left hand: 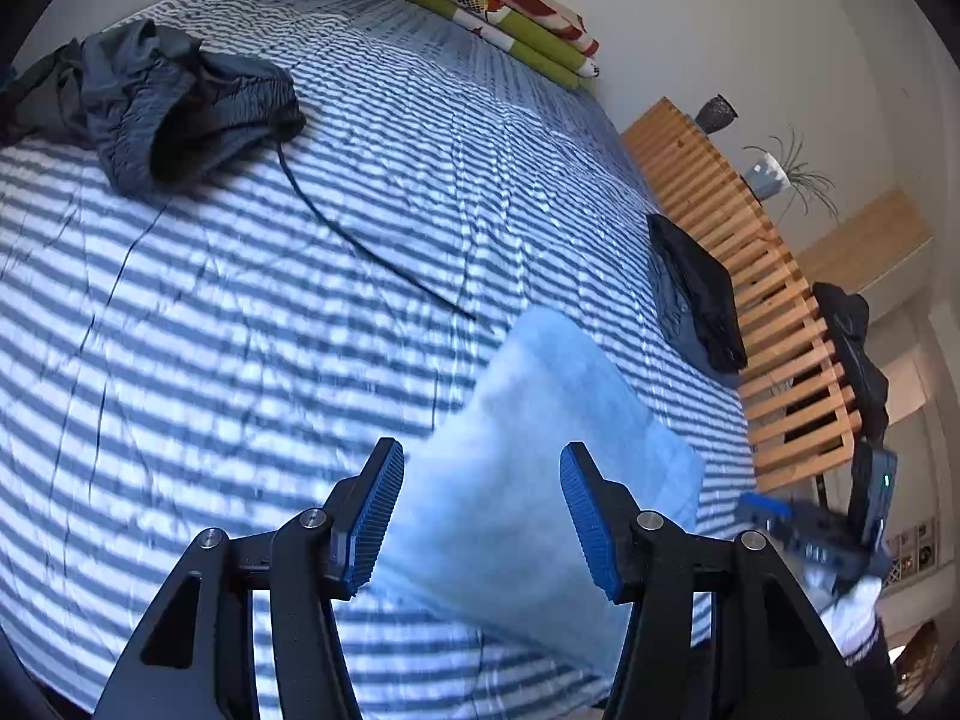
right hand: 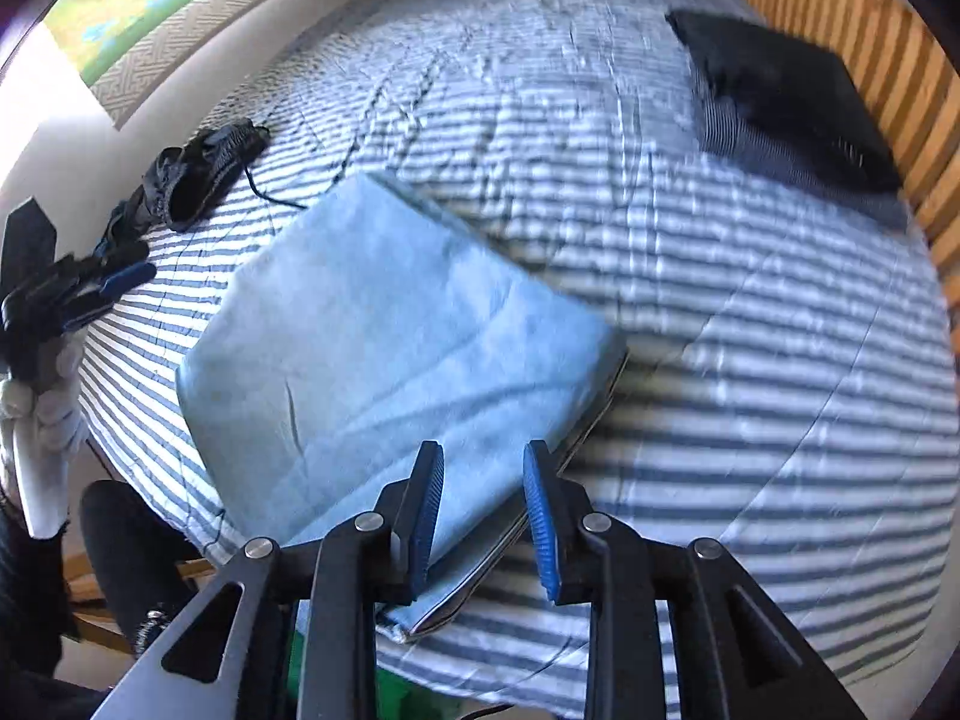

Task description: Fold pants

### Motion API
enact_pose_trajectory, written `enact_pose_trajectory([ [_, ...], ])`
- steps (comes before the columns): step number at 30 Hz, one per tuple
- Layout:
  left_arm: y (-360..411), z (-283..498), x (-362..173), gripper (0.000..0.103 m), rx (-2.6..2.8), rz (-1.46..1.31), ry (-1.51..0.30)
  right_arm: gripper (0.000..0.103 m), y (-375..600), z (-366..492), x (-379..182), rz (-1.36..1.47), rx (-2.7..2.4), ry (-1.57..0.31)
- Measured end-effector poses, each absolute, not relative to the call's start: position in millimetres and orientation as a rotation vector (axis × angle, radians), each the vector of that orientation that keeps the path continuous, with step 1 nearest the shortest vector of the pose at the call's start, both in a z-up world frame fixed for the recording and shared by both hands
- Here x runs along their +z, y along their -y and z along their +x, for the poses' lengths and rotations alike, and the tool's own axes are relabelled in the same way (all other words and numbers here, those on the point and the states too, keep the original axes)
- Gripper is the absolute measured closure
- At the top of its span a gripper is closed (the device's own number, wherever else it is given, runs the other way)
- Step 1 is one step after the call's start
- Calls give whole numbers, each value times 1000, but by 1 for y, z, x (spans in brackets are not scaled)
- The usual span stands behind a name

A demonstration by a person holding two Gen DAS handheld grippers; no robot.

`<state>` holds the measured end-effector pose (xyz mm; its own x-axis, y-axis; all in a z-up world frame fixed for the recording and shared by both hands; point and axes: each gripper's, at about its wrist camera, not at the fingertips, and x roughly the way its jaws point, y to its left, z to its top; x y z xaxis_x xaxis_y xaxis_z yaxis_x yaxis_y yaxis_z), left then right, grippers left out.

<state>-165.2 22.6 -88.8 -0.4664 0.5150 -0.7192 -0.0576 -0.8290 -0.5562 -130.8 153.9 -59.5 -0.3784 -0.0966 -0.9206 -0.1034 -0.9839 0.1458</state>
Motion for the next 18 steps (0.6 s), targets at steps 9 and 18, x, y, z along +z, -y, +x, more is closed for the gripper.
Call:
enact_pose_trajectory([
  [9, -118, -67, -155, 46, 2073, -1522, 776, 74, -155, -200, -97, -1913, 2643, -123],
  [18, -178, -39, -195, 45, 1846, -1614, 909, 62, -215, -167, -100, -1824, 2554, -457],
])
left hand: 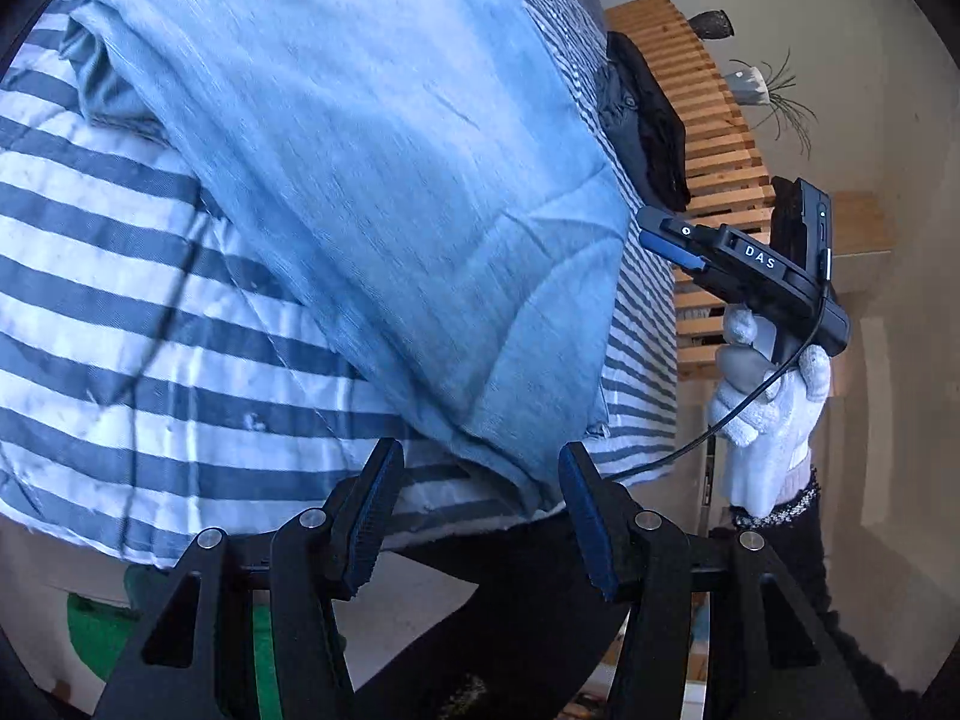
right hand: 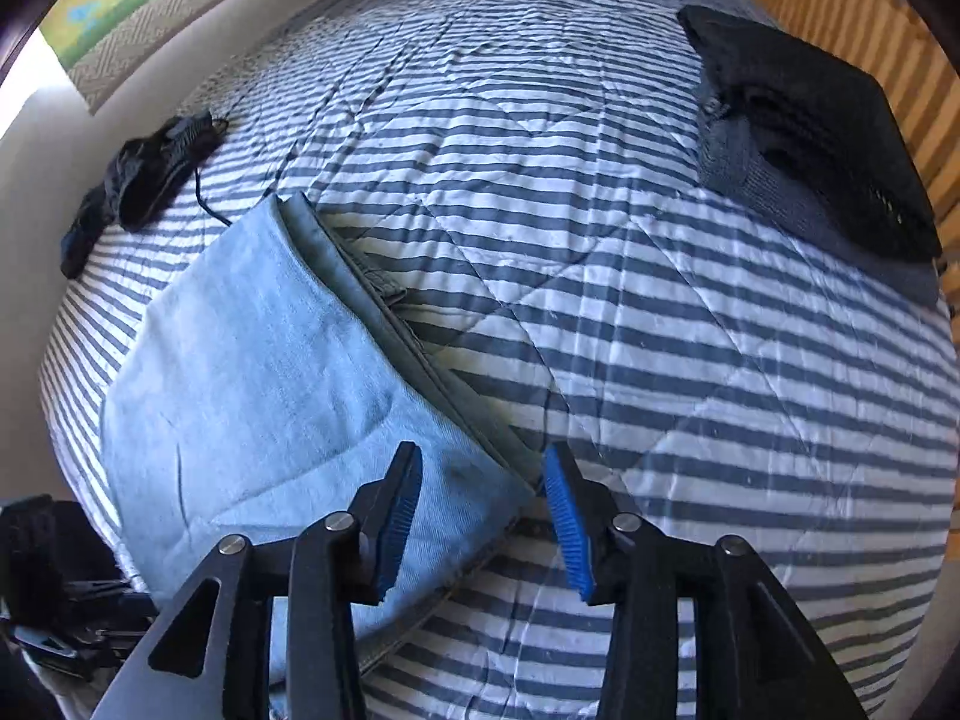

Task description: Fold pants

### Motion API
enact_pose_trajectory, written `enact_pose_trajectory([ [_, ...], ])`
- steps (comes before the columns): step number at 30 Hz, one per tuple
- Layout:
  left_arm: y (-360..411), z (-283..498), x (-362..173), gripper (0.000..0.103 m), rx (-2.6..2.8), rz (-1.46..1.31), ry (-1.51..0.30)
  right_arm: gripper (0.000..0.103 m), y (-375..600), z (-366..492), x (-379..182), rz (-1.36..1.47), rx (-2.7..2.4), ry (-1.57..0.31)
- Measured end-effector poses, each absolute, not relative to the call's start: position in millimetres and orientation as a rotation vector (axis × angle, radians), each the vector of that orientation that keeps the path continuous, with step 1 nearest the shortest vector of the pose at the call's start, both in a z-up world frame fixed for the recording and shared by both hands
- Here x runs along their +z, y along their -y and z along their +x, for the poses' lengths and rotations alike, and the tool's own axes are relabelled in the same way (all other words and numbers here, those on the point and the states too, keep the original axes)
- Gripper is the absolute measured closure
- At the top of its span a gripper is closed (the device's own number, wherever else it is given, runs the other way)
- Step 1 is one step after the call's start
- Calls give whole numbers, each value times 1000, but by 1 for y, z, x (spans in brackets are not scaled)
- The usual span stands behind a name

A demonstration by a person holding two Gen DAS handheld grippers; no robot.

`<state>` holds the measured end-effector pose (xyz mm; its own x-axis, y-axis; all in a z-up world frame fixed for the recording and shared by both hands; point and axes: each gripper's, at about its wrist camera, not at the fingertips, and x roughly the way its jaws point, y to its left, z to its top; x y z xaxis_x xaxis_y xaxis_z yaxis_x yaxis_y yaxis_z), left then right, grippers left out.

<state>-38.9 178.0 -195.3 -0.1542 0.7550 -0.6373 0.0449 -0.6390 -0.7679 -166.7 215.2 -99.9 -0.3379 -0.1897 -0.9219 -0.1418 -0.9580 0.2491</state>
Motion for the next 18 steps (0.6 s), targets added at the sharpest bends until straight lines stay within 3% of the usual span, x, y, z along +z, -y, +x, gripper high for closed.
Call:
enact_pose_trajectory([
  [3, -201, -37, -196, 41, 1818, -1629, 830, 62, -223, -157, -109, 1797, -2398, 669],
  [5, -212, -43, -196, 43, 1821, -1630, 793, 62, -219, -158, -119, 1829, -2378, 710],
  [7, -223, -46, -195, 68, 1826, -1628, 723, 62, -214, -162, -130, 1849, -2364, 743],
  [8, -227, -47, -195, 75, 1824, -1628, 701, 69, -213, -163, -134, 1852, -2375, 766],
  [9, -230, -47, -193, 82, 1823, -1618, 703, 79, -212, -164, -137, 1852, -2386, 790],
  [11, -232, -47, -183, 86, 1826, -1587, 704, 90, -211, -166, -135, 1839, -2410, 815],
  [16, -246, -47, -165, 87, 1822, -1478, 723, 97, -196, -165, -88, 1712, -2592, 569],
  [17, -253, -46, -171, 84, 1826, -1493, 696, 98, -196, -166, -85, 1703, -2605, 538],
  [18, -259, -46, -181, 73, 1815, -1526, 680, 98, -196, -168, -87, 1722, -2605, 513],
])
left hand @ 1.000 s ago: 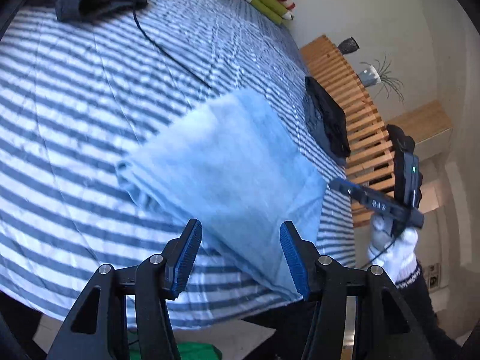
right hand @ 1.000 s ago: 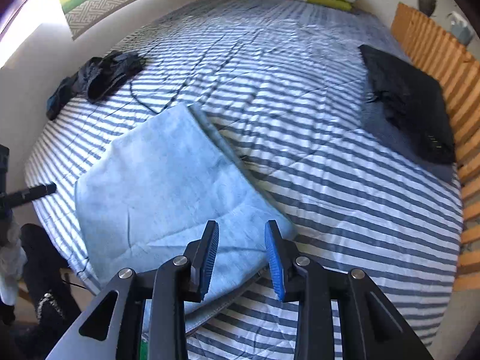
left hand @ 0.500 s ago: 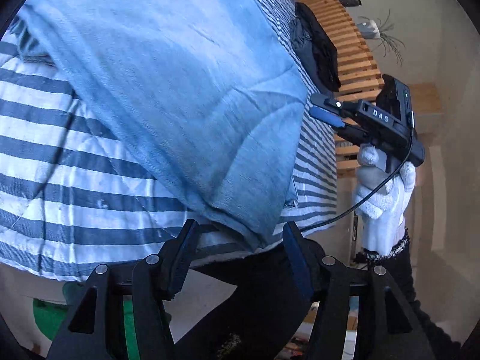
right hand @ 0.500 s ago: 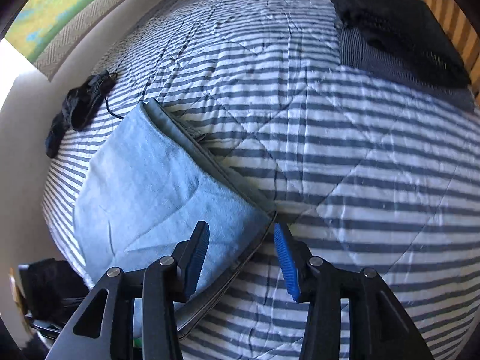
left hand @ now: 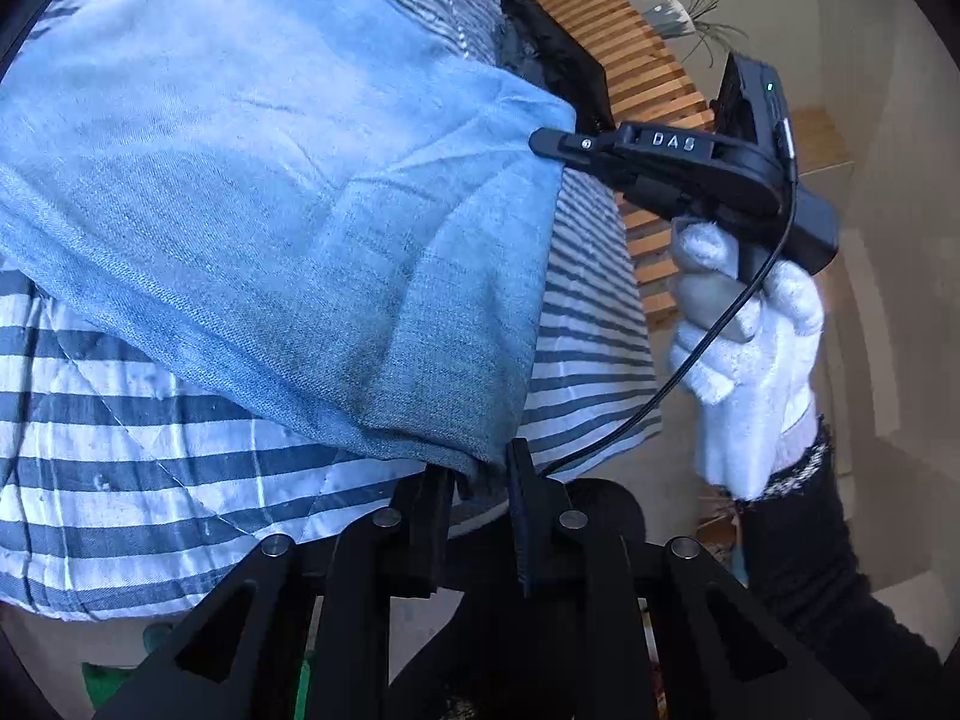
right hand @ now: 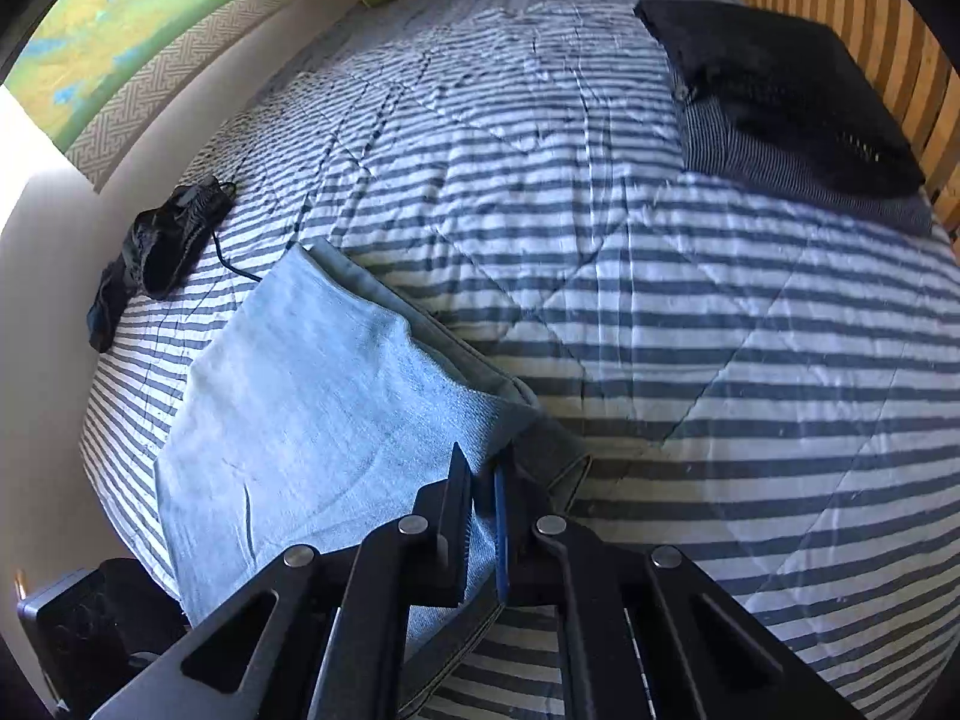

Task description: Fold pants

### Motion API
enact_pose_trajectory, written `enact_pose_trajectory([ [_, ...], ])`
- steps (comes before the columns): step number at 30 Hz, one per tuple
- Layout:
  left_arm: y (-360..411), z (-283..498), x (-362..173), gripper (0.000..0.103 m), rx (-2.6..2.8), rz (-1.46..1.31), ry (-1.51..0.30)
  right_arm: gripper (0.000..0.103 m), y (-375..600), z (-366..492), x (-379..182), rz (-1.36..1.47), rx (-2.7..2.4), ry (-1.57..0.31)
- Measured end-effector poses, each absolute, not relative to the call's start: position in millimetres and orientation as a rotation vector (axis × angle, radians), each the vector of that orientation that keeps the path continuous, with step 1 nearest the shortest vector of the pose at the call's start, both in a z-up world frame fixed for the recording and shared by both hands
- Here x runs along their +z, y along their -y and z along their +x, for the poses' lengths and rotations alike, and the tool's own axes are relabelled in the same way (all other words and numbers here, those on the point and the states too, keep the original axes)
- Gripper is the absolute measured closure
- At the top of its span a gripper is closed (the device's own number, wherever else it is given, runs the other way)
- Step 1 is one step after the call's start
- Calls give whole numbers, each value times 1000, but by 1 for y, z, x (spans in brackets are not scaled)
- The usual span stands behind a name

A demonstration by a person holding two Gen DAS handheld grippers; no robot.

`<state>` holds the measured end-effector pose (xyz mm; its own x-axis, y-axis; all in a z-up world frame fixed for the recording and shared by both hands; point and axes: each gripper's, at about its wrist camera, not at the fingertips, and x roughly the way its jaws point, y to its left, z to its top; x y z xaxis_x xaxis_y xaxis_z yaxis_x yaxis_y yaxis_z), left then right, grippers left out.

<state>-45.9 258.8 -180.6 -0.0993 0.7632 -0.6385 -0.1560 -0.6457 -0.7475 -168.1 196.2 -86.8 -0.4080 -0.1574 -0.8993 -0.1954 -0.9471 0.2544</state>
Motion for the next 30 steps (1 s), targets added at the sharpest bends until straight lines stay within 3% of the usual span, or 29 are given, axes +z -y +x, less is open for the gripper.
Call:
enact_pose_trajectory([
  [2, -264, -45, -199, 58, 1750, -1641, 674, 96, -194, -174, -106, -1805, 2505, -419],
  [5, -244, -36, -194, 57, 1790, -1628, 724, 85, -193, -177, -120, -1929, 2402, -252],
  [7, -220, -32, -180, 53, 1907, -1587, 740, 85, -197, -179, -98, -1863, 2479, -215],
  [10, -180, -31, -169, 35, 2090, -1548, 906, 75, -191, -193, -60, -1738, 2681, -198],
  [14, -141, -46, -175, 29, 2238, -1556, 1137, 36, -149, -232, -47, -1708, 2955, -79],
  [20, -125, -70, -204, 29, 2225, -1608, 1353, 36, -106, -295, -94, -1952, 2887, 103],
  [26, -124, -94, -210, 30, 2236, -1539, 1394, 36, -101, -330, -140, -2126, 2841, 77],
  [28, -124, -98, -211, 36, 2230, -1526, 1408, 36, -104, -340, -156, -2237, 2833, -50],
  [30, -127, -102, -210, 57, 2242, -1532, 1366, 36, -110, -346, -166, -2272, 2843, -226],
])
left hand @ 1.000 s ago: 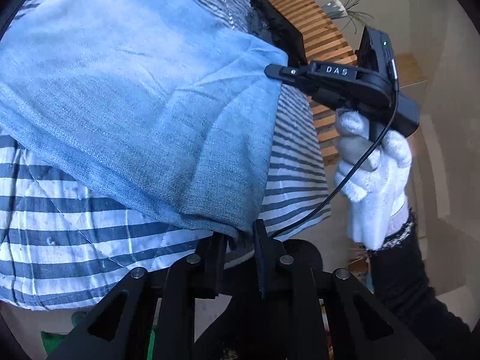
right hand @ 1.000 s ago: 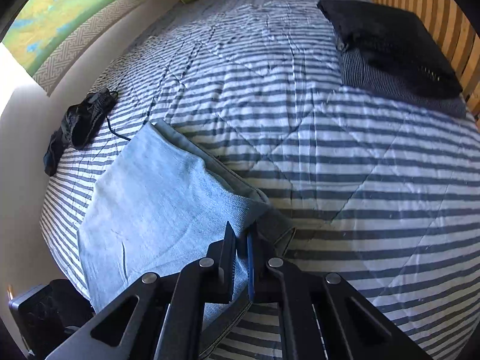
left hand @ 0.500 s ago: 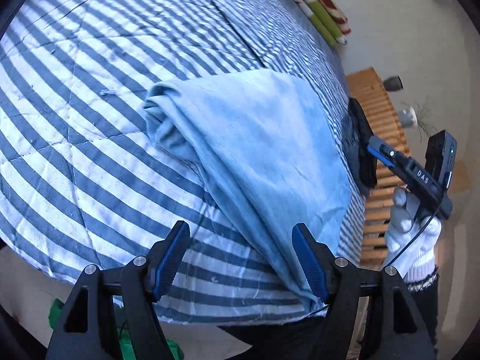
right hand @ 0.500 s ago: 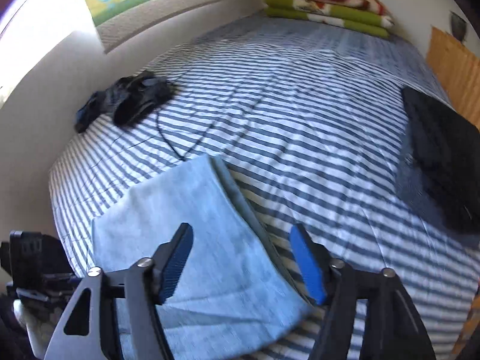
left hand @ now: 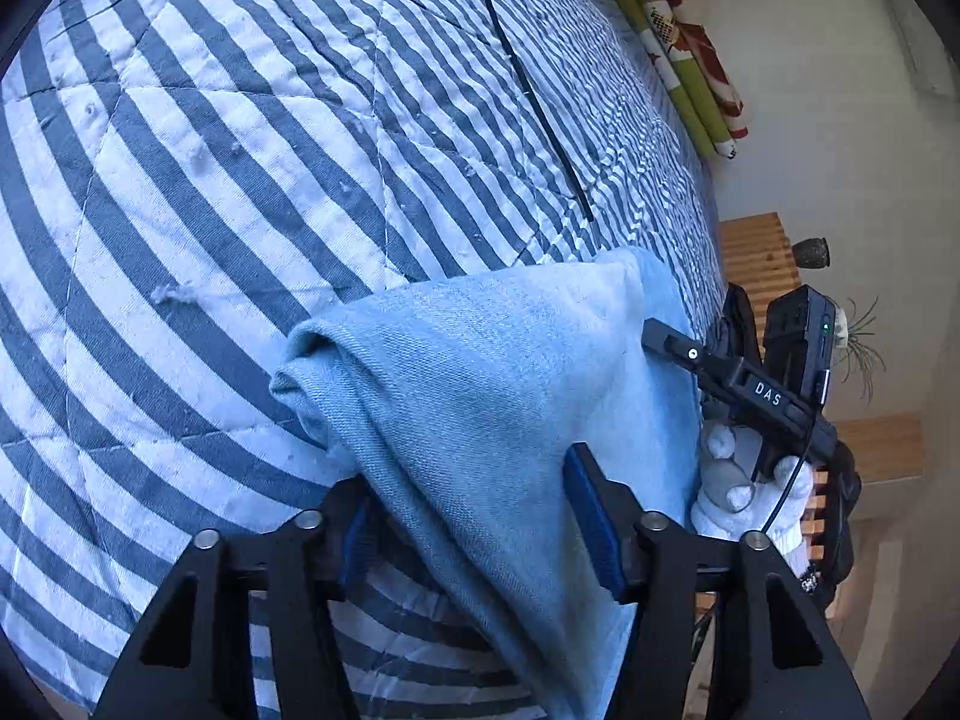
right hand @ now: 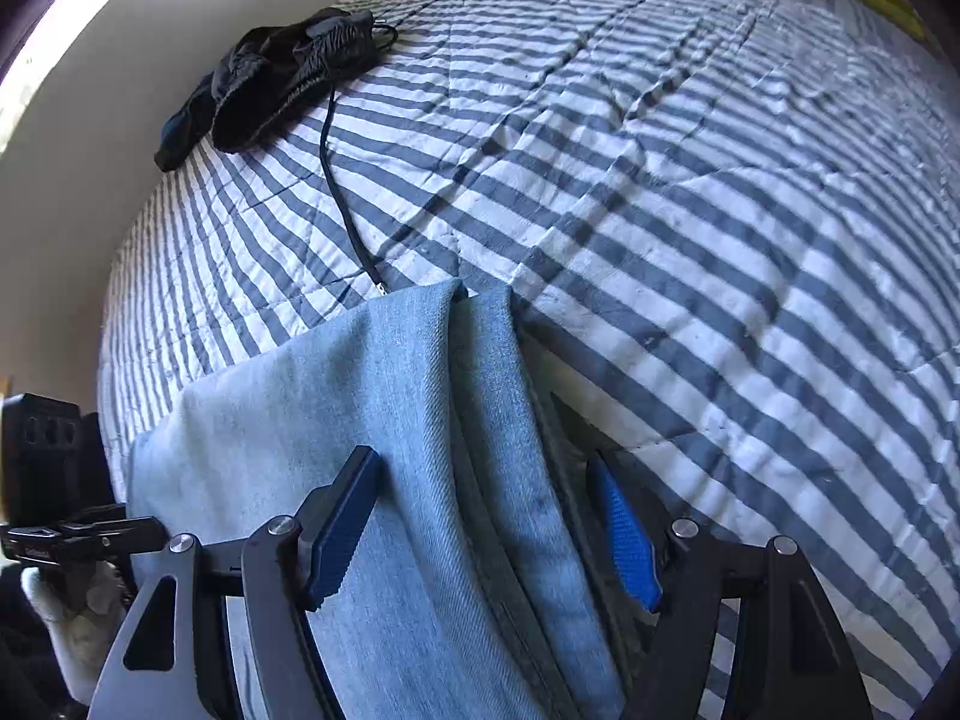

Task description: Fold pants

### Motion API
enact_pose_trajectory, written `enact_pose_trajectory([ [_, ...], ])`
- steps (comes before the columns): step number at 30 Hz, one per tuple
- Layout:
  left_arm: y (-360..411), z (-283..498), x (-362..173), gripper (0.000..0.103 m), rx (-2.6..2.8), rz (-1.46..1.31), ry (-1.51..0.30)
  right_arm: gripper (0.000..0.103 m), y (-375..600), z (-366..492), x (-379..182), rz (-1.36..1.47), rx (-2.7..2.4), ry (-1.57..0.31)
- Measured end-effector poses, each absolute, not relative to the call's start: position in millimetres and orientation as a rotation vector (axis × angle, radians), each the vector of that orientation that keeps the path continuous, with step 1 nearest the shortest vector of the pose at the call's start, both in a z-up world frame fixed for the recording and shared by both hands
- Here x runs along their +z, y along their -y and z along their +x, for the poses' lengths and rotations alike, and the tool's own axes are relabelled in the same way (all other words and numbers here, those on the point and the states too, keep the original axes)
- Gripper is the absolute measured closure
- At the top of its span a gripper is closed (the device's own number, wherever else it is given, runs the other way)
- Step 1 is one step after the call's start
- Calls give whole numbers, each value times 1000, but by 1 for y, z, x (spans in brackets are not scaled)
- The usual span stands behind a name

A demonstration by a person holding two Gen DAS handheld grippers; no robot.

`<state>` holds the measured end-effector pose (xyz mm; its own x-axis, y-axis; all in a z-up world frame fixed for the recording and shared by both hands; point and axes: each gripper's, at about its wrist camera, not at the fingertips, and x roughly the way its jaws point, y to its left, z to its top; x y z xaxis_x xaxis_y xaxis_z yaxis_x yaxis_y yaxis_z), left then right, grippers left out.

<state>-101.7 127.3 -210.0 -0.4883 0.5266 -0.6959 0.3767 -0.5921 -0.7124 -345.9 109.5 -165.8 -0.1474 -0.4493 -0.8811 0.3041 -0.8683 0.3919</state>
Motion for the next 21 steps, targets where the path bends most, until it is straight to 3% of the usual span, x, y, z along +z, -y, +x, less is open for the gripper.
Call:
enact_pose_trajectory([
  [1, -120, -105, -213, 61, 2235, -1521, 1345, 35, -112, -346, -165, 1613, -2069, 212],
  [2, -111, -107, -215, 66, 2230, -1515, 1332, 43, -112, -347, -166, 1605, -2067, 230],
  [3, -112, -108, -214, 70, 2230, -1506, 1328, 57, -112, -346, -166, 1603, -2066, 235],
  [8, -103, -146, -204, 75, 2240, -1477, 1228, 83, -122, -339, -147, 1553, -2200, 279],
  [13, -91, -211, -176, 77, 2275, -1433, 1066, 87, -150, -334, -132, 1518, -2379, 399],
  [21, -134, -381, -161, 76, 2224, -1450, 791, 88, -228, -331, -129, 1535, -2632, 730],
])
